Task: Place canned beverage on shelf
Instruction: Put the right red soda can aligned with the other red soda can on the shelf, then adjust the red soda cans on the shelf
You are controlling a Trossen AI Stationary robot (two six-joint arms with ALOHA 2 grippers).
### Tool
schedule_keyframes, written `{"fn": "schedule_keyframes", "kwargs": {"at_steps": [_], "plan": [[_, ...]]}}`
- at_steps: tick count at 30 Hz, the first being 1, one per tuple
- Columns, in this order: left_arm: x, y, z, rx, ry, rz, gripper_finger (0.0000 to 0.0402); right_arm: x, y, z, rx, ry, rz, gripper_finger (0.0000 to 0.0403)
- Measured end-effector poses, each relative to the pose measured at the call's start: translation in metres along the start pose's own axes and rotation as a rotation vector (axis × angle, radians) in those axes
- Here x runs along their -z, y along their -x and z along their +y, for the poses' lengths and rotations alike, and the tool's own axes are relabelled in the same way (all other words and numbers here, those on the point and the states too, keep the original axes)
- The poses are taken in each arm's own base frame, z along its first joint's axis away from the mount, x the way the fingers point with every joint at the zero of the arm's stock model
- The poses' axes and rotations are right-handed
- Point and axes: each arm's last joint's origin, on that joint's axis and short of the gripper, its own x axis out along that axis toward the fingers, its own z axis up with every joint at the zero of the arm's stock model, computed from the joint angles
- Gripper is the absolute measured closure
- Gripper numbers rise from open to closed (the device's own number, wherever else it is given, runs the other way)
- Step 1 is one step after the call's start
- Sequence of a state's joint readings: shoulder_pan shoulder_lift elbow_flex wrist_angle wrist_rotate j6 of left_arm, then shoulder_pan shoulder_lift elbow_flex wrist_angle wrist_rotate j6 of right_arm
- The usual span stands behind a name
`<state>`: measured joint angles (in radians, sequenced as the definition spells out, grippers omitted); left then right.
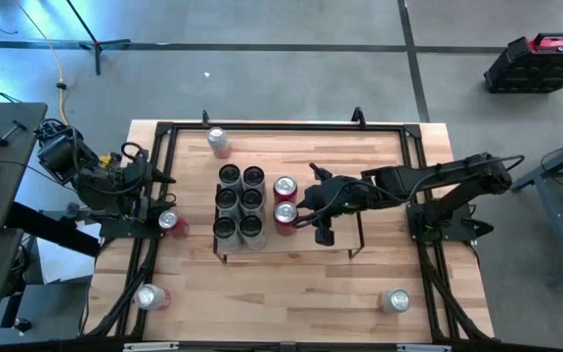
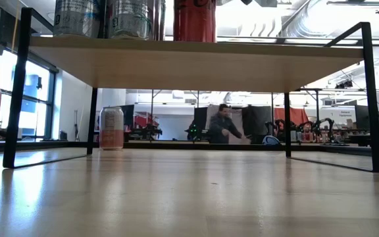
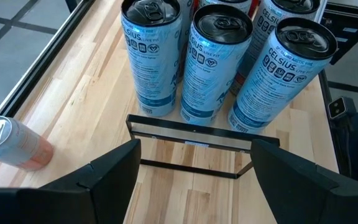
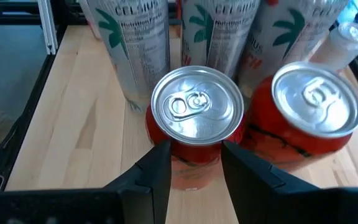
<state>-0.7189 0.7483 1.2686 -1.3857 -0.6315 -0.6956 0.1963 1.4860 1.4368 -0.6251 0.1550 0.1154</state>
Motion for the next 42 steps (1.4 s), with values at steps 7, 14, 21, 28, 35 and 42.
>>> {"fn": "schedule_keyframes", "kwargs": {"at_steps": [7,14,21,28,35,42], "plan": [[0.0,0.0,0.0,0.0,0.0,0.0,0.0108,-0.007,0.004,-0.002,0.009,0.023,-0.033,0.0279],[0.0,0.0,0.0,0.0,0.0,0.0,0.0108,-0.024,0.015,-0.021,0.137,0.071,-0.097,0.0279],[0.0,0.0,0.0,0.0,0.0,0.0,0.0108,-0.024,0.006,-0.053,0.153,0.027,-0.12,0.0279],[0.0,0.0,0.0,0.0,0.0,0.0,0.0108,-0.024,-0.011,-0.061,0.075,0.024,-0.117,0.0279],[0.0,0.0,0.0,0.0,0.0,0.0,0.0108,-0.021,-0.025,-0.063,0.097,0.046,-0.083,0.0279],[0.0,0.0,0.0,0.0,0.0,0.0,0.0108,-0.019,-0.025,-0.066,0.11,0.049,-0.063,0.0279]]}}
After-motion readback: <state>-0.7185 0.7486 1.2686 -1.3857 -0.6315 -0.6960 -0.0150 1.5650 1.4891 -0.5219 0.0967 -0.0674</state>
